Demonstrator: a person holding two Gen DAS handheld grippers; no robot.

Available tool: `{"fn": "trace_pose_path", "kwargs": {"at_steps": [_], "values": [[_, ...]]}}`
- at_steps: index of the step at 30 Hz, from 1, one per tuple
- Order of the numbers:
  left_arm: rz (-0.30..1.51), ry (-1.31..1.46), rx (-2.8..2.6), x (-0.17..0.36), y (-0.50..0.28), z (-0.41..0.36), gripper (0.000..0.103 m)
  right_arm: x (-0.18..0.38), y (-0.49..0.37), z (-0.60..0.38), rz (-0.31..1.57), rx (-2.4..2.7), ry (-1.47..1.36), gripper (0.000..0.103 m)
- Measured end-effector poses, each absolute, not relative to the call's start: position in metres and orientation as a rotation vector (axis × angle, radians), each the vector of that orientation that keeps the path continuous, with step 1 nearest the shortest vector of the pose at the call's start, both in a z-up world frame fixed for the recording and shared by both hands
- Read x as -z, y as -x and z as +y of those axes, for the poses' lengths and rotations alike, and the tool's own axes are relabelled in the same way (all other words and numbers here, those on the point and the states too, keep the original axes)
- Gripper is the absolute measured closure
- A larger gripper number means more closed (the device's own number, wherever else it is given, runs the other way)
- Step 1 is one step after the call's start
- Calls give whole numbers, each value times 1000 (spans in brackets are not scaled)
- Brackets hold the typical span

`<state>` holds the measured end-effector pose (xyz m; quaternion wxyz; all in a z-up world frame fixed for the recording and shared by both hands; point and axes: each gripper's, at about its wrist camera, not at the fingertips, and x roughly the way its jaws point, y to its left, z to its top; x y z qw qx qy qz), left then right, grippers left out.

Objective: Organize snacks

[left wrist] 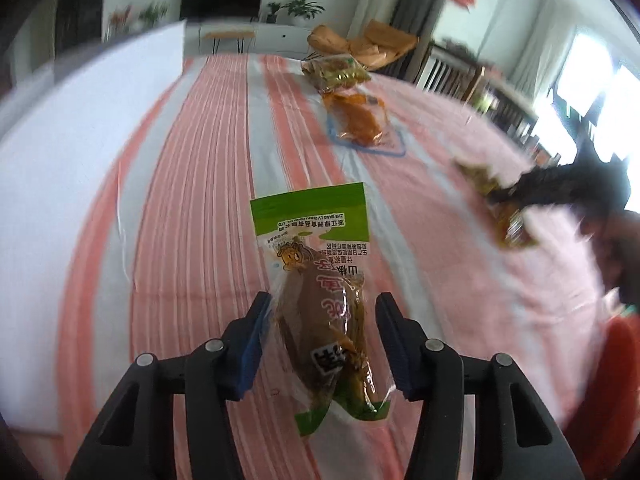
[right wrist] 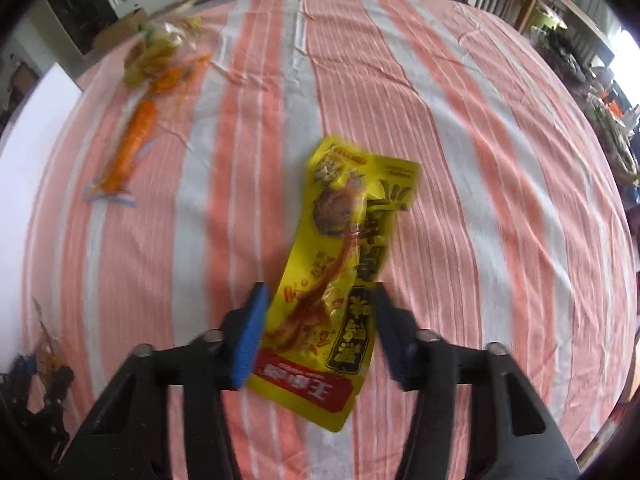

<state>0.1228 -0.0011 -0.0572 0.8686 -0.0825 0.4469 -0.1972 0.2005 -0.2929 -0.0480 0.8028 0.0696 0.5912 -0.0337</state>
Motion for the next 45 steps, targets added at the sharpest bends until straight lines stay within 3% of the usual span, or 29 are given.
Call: {"fn": "trace_pose_path", "kwargs": {"at_steps": [9,17,18,19,20,22,24,29,37,40,45], "values": [[722,363,448,-48,-103,63,51,-9,-177,-257,1068,-235,-599,57],[681,393,-31,-73,-110,211,42,-90,-220,-63,980,-694,-574,56],[673,406,-88,-72,-109,231,30,-95,-226,-30,980,-735,-545,55],[670,420,-136,-70,-108,248,10,-98,-231,-2,977,-766,-515,51],[671,430,-185,-68,-107,262,4,-98,-232,19,974,-790,-495,48],[679,439,-275,-65,-102,285,2,-94,-238,61,984,-840,-458,34],[678,451,-296,-62,-91,295,2,-89,-234,88,980,-851,-407,34],[652,419,-232,-64,-69,264,2,-66,-205,66,888,-775,-233,34],[678,150,236,-78,-67,91,2,43,-135,-118,889,-205,99,34],[742,78,354,-53,-70,31,2,54,-113,-178,896,-63,41,34],[888,115,398,7,-79,-2,2,63,-102,-225,911,48,11,34]]}}
